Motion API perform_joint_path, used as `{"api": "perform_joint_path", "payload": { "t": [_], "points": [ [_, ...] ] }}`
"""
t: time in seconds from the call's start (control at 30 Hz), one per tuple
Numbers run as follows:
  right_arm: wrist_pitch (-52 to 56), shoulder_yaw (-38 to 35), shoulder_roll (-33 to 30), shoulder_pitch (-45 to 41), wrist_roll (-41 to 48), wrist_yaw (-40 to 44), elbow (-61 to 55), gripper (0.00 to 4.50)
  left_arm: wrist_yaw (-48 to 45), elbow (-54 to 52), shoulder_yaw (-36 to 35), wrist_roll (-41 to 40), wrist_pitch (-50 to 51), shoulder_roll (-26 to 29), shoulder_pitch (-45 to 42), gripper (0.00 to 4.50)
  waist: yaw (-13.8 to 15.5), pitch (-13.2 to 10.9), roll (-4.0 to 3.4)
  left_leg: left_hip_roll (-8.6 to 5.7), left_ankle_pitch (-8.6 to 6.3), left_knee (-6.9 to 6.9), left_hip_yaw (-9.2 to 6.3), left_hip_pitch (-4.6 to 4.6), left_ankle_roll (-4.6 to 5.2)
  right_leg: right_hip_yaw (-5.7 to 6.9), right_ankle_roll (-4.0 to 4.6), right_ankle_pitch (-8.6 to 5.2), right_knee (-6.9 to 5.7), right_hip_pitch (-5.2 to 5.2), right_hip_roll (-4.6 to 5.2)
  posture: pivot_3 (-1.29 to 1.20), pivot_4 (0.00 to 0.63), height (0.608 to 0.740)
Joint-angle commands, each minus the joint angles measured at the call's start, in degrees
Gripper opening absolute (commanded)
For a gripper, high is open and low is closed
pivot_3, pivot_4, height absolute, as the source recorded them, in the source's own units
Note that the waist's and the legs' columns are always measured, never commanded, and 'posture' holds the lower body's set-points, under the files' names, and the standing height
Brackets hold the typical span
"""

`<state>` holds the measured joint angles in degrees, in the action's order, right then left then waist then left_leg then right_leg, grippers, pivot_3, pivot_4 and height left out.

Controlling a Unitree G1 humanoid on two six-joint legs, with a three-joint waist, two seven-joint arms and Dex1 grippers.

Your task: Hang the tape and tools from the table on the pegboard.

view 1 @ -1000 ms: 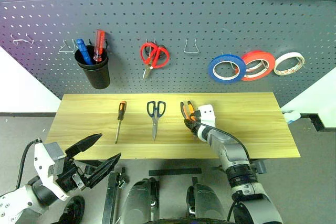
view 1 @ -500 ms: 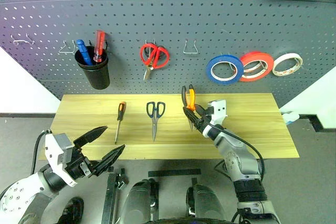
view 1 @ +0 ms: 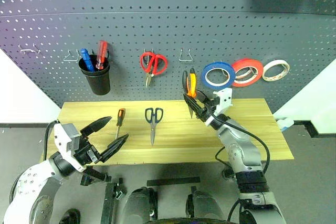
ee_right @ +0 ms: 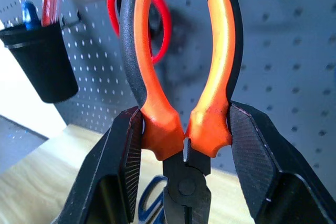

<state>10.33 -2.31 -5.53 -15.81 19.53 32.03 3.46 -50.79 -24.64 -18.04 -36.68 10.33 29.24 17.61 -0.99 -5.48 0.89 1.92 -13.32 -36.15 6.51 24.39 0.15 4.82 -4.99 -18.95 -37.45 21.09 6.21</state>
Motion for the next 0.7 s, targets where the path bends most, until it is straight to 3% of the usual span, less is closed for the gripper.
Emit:
{"api": "perform_joint_path", "payload": {
  "t": [0.03, 0.7],
  "points": [
    [-1.57, -0.24, 0.42, -3.9, 1.64, -0.12, -3.48, 2.1, 0.15, 0.35, 1.08, 0.63, -1.26, -0.17, -2.05, 4.5, -0.19, 0.04, -0.03, 0.0, 0.02, -0.01, 0.0, 0.0, -0.02, -0.01, 0.0, 0.0, -0.04, 0.01, 0.0, 0.03, 0.0, 0.74],
    [-10.31, -1.77, 3.44, -19.98, -1.31, -7.0, 7.34, 2.1, 0.83, 3.13, 0.89, 1.47, -3.43, -0.48, -5.17, 4.5, -0.14, 0.66, -0.07, 0.09, 0.08, -0.48, 0.0, -0.03, -0.08, -0.12, 0.02, 0.0, -0.69, 0.1, -0.06, 0.05, 0.0, 0.74]
  ]
}}
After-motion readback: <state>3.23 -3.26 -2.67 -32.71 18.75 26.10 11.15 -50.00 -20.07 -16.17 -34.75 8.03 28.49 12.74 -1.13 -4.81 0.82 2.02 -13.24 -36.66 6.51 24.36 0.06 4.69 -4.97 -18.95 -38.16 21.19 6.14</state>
